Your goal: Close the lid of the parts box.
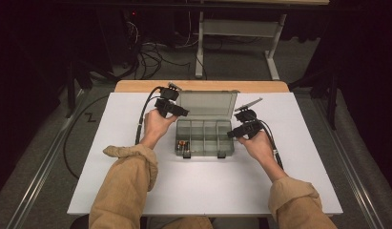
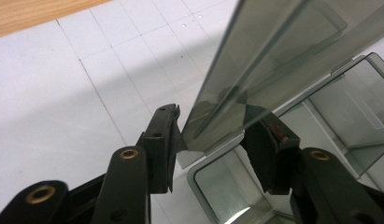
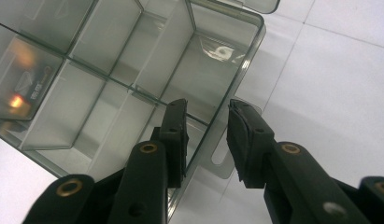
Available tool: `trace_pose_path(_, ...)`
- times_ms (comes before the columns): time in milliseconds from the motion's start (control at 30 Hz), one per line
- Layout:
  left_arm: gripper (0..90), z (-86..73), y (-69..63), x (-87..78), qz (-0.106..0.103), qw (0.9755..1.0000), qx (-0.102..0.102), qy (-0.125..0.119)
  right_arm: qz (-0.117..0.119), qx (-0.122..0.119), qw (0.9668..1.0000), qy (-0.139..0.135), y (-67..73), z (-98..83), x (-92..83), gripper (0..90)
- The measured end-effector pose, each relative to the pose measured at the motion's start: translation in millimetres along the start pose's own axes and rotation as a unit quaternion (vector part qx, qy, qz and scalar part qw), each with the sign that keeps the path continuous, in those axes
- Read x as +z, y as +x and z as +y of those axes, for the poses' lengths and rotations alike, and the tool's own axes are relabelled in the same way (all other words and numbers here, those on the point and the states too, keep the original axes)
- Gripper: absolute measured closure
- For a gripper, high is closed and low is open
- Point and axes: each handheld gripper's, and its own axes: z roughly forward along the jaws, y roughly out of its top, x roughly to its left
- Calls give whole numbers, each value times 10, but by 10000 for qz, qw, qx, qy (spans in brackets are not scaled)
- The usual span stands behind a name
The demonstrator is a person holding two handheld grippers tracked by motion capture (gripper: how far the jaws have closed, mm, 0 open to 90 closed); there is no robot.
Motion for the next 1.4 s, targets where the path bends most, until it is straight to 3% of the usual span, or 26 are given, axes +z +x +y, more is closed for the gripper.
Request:
trace_pose_path(500, 495, -46, -77, -52, 95, 9995, 284, 67, -11, 14, 10000, -7, 7, -2, 0, 700)
trace_pose_path(700, 504, -54, -63, -98, 120, 9997, 223, 12, -18, -33, 10000, -90, 9, -19, 4, 699)
trace_pose_path(833, 506, -75, -38, -112, 130, 9995, 285, 87, -22, -53, 9999, -92, 9, -24, 2, 699)
trace_pose_path(1067, 535, -105, -31, -155, 93, 9995, 305, 8, -27, -54, 9999, -84, 12, -23, 0, 699)
trace_pose_path(1100, 541, -107, 8, -194, 71, 9985, 506, 173, -34, -59, 9999, -91, 14, -24, 1, 699)
trace_pose_path(1133, 542, -95, 61, -245, 77, 9948, 873, 526, -36, -70, 9999, -95, 14, -25, 1, 699)
trace_pose_path(1167, 544, -99, 73, -258, 39, 9945, 895, 551, -43, -86, 9999, -107, 15, -27, 2, 699)
trace_pose_path(1200, 549, -122, 0, -199, -19, 9997, 251, 16, -45, -123, 9999, -113, 13, -29, 2, 699)
trace_pose_path(1300, 552, -135, -34, -172, -30, 9996, -63, -264, -47, -156, 9997, -176, 13, -46, 3, 698)
trace_pose_path(1400, 548, -142, -25, -177, -28, 9998, 7, -203, -46, -229, 9994, -247, 9, -63, 5, 697)
